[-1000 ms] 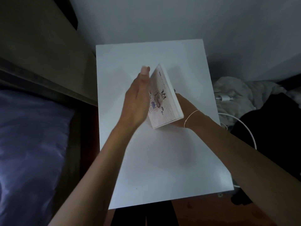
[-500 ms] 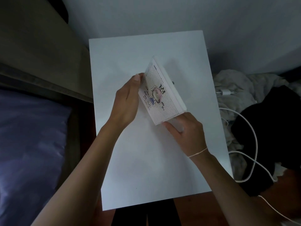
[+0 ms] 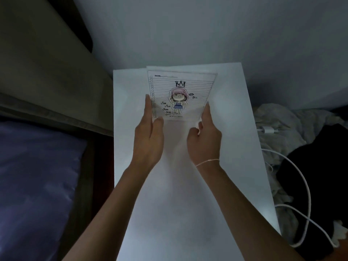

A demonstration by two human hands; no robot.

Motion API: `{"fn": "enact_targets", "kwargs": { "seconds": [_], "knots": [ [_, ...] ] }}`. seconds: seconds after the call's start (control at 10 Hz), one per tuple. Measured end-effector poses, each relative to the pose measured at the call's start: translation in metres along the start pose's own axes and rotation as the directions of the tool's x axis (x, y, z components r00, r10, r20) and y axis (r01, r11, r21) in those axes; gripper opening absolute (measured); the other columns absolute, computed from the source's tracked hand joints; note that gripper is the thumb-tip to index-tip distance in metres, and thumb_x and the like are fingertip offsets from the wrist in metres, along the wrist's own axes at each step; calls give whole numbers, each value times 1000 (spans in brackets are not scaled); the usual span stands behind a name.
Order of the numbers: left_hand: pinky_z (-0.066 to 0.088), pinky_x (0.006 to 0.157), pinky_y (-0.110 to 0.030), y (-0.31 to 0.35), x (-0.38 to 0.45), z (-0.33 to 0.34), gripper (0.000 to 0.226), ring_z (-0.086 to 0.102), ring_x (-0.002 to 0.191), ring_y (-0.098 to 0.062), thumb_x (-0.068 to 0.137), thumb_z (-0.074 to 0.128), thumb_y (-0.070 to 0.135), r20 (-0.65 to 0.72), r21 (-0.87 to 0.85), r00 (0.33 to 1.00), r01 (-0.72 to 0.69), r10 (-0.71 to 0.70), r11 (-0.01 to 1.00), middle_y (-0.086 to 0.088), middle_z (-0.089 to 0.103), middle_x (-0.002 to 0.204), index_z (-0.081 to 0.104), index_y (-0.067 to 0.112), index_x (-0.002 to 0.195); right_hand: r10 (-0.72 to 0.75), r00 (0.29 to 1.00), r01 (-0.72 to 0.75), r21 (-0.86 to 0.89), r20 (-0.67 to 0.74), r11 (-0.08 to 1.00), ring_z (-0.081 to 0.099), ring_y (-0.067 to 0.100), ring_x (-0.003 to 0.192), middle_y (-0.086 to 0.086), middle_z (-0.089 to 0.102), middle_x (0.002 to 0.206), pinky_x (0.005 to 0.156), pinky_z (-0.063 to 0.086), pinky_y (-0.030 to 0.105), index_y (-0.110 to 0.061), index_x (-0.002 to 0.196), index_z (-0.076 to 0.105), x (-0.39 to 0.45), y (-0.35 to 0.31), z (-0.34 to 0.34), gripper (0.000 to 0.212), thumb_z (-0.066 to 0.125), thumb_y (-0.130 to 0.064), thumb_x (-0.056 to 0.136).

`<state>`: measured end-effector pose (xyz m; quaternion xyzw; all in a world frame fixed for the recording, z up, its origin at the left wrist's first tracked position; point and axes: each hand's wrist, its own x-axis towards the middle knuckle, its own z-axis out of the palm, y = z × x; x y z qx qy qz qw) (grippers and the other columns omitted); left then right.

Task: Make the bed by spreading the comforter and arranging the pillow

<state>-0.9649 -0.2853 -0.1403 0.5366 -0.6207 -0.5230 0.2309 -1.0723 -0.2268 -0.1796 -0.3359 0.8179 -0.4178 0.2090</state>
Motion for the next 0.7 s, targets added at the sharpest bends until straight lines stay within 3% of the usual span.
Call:
{"fn": "enact_targets", "kwargs": {
  "seconds": [0.1,0.2,0.3,0.4,0.6,0.7],
  "knots": [
    [28,71,12,7,30,-9,57,45,100,12,99,31,15,-37,53,999,-3,5,999,14,42,144,14,34,150,-23,997,24,-20,77,1000,59,16,68,8,66,106,75,53,29,-18,152,17,31,-10,9,79,44,5,81],
    [29,62,11,14,54,-15,56,47,73,26,99,30,15,-36,74,999,-20,22,997,20,44,124,14,31,150,-20,990,28,-53,137,998,55,14,70,8,64,116,77,49,24,-20,152,12,59,-18,13,81,44,4,82],
    [31,64,9,13,67,-14,57,51,81,9,99,31,16,-33,98,999,-34,37,995,17,49,124,12,31,151,-27,986,35,-47,165,998,62,22,97,4,53,137,95,51,37,-22,153,5,73,-20,19,83,45,2,84],
    [32,66,6,10,73,-13,61,49,94,-2,98,32,16,-20,116,999,-41,44,992,9,47,139,6,32,151,-36,986,47,-66,164,997,61,24,105,2,48,143,98,49,38,-21,153,3,79,-20,23,83,45,2,84],
    [38,74,-7,6,76,-16,64,52,97,-9,98,31,16,35,152,994,-104,100,983,-1,47,142,-2,34,150,-47,986,60,-79,160,995,59,22,106,1,44,146,99,48,33,-19,153,2,82,-18,24,83,45,2,85],
    [39,97,-14,-4,66,-14,62,52,111,-14,99,30,21,8,153,996,-92,92,984,-9,37,150,-4,30,150,-41,989,52,-79,142,996,57,19,106,4,40,149,103,44,37,-18,152,4,69,-14,23,77,43,-2,89]
  ]
}}
